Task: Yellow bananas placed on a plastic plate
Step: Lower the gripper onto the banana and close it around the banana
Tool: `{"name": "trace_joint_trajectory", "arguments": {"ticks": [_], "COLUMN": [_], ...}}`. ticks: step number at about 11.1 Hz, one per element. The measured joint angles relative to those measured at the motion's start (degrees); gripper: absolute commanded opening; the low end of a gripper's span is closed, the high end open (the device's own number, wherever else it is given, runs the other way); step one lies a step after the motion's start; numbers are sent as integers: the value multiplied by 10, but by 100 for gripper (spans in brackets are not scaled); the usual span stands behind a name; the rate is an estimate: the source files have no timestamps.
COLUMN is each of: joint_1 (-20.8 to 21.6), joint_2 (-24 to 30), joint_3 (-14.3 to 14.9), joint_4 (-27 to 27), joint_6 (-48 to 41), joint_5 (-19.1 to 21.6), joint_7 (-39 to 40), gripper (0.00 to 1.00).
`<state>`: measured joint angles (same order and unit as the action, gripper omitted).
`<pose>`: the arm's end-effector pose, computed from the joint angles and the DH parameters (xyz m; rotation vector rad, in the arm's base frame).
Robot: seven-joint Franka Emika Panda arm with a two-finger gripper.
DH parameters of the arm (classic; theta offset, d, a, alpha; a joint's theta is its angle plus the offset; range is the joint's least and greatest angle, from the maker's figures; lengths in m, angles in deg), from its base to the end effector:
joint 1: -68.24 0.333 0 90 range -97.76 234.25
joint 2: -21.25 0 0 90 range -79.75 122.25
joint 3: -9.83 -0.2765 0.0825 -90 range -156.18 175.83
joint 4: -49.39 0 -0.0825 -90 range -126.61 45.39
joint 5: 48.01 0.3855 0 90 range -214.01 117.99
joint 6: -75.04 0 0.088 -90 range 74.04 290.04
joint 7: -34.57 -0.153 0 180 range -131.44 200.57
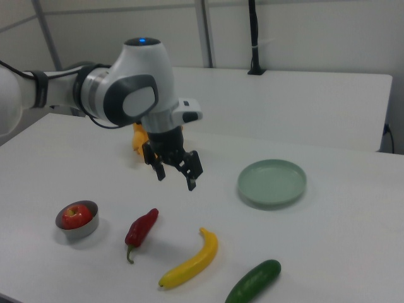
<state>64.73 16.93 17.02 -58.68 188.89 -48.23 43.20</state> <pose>0.5727 -0.1079 0.3816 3.1238 -0.0533 0.0367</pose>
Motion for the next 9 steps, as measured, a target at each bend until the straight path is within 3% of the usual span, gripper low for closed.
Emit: {"name": "trace_joint_trajectory", "arguments": {"ticks": [5,9], "joint_1": [-2,-5], "joint_2": [-20,-32], "joint_3": [33,36], "joint_4": [-43,-91], "joint_6": [18,52], "joint_5": [-43,-66], "joint_7": [15,15], "gripper": [100,100]}}
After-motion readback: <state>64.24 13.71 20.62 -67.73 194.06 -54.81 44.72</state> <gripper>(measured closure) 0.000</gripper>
